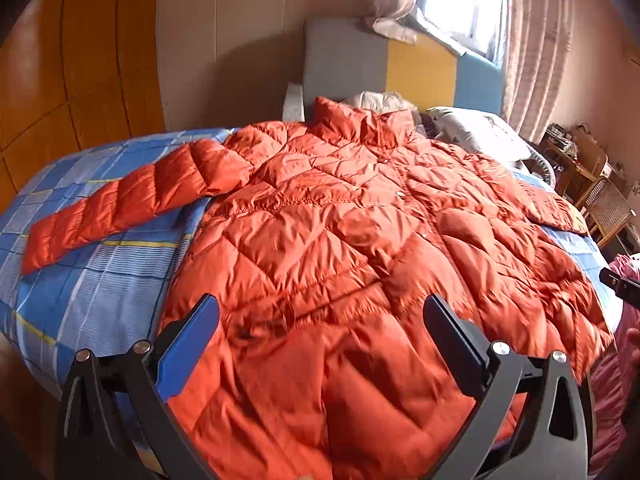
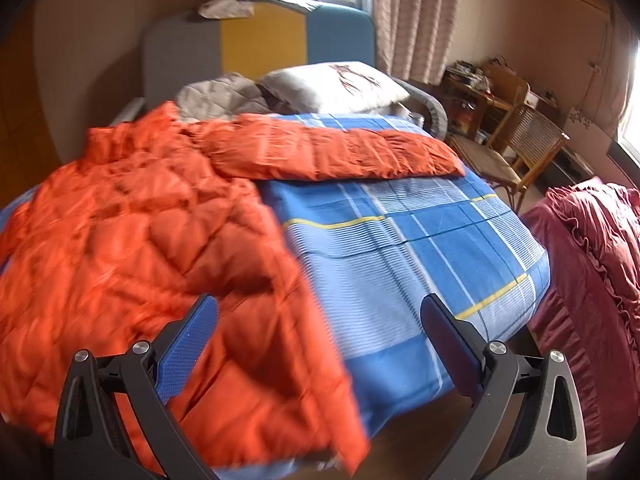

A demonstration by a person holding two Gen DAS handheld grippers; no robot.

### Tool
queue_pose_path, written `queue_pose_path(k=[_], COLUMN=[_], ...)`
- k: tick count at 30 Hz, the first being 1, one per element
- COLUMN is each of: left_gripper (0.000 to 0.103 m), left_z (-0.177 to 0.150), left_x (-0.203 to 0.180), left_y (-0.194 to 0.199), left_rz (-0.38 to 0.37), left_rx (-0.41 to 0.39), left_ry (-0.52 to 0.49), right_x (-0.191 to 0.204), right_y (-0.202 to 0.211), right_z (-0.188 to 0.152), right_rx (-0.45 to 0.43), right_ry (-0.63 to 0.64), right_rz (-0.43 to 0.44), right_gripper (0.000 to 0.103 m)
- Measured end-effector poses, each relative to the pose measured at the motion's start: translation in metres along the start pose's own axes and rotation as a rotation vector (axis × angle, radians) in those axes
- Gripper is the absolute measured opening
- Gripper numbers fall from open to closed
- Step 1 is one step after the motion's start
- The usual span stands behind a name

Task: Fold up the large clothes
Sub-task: 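Move the right tool to the jacket sleeve cuff and close on it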

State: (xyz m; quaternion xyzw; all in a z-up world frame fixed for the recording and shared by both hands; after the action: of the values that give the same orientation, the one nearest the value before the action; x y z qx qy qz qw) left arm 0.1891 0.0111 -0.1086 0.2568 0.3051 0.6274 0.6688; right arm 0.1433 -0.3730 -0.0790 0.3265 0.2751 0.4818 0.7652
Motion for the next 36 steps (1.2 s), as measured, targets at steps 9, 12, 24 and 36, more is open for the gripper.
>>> queue_pose_path(k=[9,12,24,36], left_gripper=[0.101,0.101,0.101,0.101], left_z=[0.025,0.028,0.053,0.078], left_x=[0.033,0.049,0.091,0.086], left_y=[-0.050,-0.064,-0.103,-0.152], left_rz=[0.064,0.094,0.255,0.251], left_rx=[0.039,0.058,0.077,0.130], left_ry=[0.084,0.114,0.190,0.188], right_x=[-0.081,-0.113,-0.216,-0.240], right_y=[-0.112,-0.141,-0.237,-0.285], right_z=[0.073,0.099,0.170,0.164], right_rx=[0.116,0.142,0.240,0.304], right_ry=[-0.143,-0.183,-0.408,-0.579], right_rz=[-0.152,-0.215,-0.304,-0.248], right_gripper=[0.100,0.093,0.078,0.053])
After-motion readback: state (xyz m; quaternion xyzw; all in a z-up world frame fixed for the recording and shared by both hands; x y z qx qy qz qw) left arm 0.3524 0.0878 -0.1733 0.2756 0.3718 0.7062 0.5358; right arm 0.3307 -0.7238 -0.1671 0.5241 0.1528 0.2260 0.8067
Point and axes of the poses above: each gripper's, at about its wrist camera, not at the fingertips, and y roughly against the way its jaws point, x to its left, z to its top, the point moved 8 cm from there along -y, roughly the way its jaws point, and after that the axes turned 2 degrees about x, right-handed, at the moved point
